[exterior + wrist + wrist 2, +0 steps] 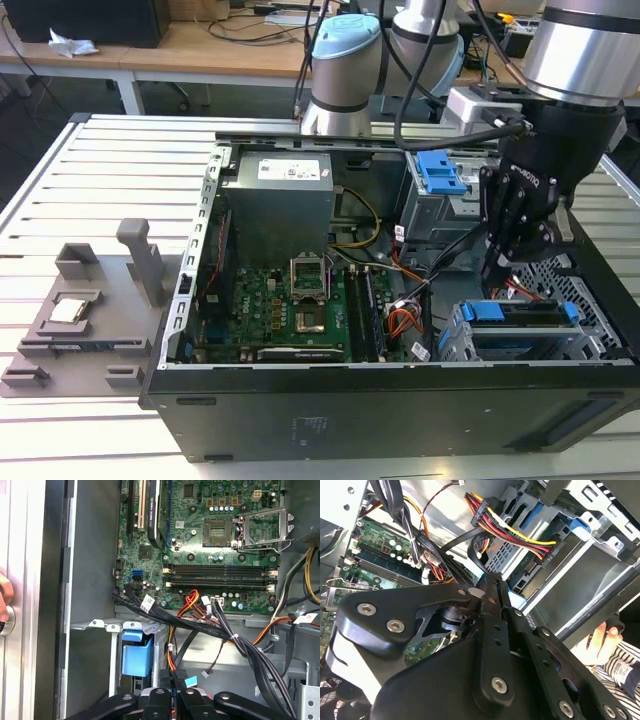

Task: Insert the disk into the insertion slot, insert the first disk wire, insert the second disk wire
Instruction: 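Insert the second disk wire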

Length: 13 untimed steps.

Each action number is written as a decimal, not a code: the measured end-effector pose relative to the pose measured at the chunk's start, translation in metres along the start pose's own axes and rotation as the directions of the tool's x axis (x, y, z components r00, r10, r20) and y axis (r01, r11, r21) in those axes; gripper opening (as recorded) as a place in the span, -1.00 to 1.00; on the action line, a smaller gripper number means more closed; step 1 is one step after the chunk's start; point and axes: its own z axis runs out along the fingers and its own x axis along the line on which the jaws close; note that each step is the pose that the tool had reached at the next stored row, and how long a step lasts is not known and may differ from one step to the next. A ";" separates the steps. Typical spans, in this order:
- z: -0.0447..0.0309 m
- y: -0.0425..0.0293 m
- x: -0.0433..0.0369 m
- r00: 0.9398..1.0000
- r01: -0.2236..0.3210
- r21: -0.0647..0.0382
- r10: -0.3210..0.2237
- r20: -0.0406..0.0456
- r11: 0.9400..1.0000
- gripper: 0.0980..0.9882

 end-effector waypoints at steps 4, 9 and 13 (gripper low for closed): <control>0.0008 0.0001 0.0034 1.000 0.000 0.000 0.000 0.000 1.000 -0.89; 0.0023 0.0003 0.0092 1.000 0.000 0.000 0.000 0.001 1.000 -0.89; 0.0032 -0.0009 0.0128 1.000 0.000 0.000 0.000 0.003 1.000 -0.89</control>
